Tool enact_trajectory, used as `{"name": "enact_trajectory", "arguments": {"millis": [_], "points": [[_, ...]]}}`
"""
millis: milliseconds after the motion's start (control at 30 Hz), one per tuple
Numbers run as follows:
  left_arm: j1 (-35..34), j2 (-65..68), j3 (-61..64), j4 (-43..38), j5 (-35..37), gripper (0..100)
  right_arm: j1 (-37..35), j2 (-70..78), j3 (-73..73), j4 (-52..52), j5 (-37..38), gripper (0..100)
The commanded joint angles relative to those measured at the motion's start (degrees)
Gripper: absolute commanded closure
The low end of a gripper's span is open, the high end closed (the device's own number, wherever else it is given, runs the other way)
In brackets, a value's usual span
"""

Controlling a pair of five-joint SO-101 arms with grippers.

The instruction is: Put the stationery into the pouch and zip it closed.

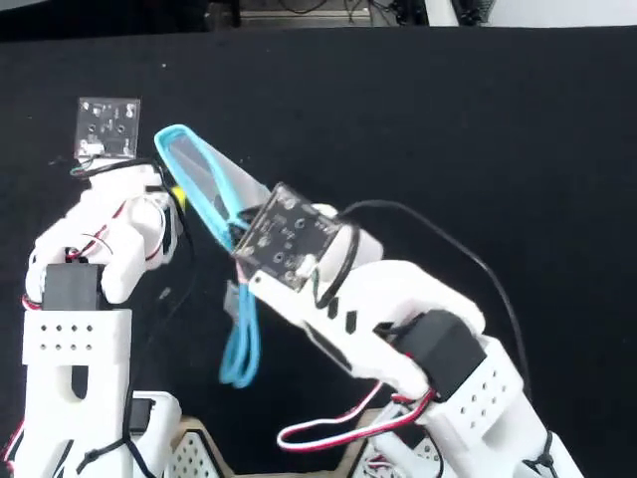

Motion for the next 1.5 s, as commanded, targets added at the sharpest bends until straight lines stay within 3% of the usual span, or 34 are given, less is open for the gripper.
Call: {"name": "enact_trajectory", "arguments": {"millis": [0, 133, 267, 467, 767, 1000, 1233, 1467], "points": [[1.3, -1.0, -0.6, 4.5, 0.4, 83, 3.3, 0.3, -1.5, 0.9, 0.3, 98.5], [1.3, -0.9, -0.7, 4.6, 0.5, 83, 2.9, -0.4, -3.0, 5.3, -4.0, 98.0], [2.5, -0.9, -0.3, 3.0, 0.6, 83, -0.3, -3.5, -4.4, 7.7, -11.2, 89.5], [8.7, -0.9, -0.3, 3.0, 0.6, 83, -1.9, -6.6, -1.5, 8.2, -11.7, 87.4], [8.8, -0.9, -0.8, 2.9, 0.6, 83, -4.7, -19.9, 7.2, 18.0, -11.9, 87.1], [9.3, -0.9, -0.5, 1.0, 0.6, 83, -4.5, -30.3, 30.2, 2.5, -17.0, 87.1], [9.3, -0.9, -0.7, 0.7, 0.6, 83, -4.4, -35.6, 37.9, -2.5, -17.1, 77.9], [9.2, -0.9, -0.7, 0.7, 0.6, 83, -4.8, -35.9, 45.8, -12.8, -17.2, 83.2]]}}
